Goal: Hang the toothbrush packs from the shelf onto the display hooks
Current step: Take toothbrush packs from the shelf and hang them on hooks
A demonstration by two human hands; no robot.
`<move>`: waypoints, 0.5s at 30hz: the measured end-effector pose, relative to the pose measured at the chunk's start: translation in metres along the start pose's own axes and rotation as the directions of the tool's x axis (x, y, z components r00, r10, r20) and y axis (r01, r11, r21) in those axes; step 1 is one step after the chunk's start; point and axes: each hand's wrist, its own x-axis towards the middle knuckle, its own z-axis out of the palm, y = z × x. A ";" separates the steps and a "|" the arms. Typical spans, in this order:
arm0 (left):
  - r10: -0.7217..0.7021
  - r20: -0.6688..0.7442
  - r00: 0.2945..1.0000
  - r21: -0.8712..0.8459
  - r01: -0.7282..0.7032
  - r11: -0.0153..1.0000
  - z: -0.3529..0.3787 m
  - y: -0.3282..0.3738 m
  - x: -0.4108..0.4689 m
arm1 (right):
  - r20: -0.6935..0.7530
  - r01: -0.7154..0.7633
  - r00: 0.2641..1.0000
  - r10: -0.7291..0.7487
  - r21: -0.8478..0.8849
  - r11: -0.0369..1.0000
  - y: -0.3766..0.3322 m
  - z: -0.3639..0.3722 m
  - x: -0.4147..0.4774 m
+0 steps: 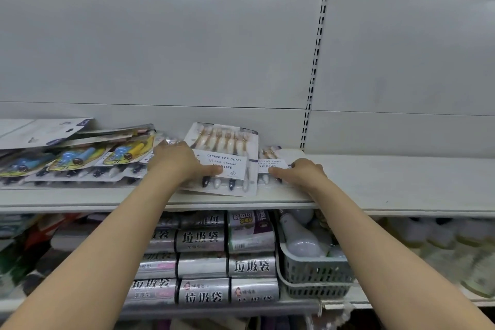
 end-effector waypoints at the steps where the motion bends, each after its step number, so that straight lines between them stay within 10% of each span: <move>1: -0.019 -0.025 1.000 -0.027 0.018 0.999 0.000 -0.004 -0.001 | 0.007 0.003 1.000 -0.003 -0.016 1.000 0.000 0.000 -0.001; 15: -0.214 -0.243 0.946 -0.617 0.020 0.787 -0.002 -0.013 -0.044 | -0.064 0.247 0.964 -0.259 -0.158 0.956 0.009 0.011 -0.037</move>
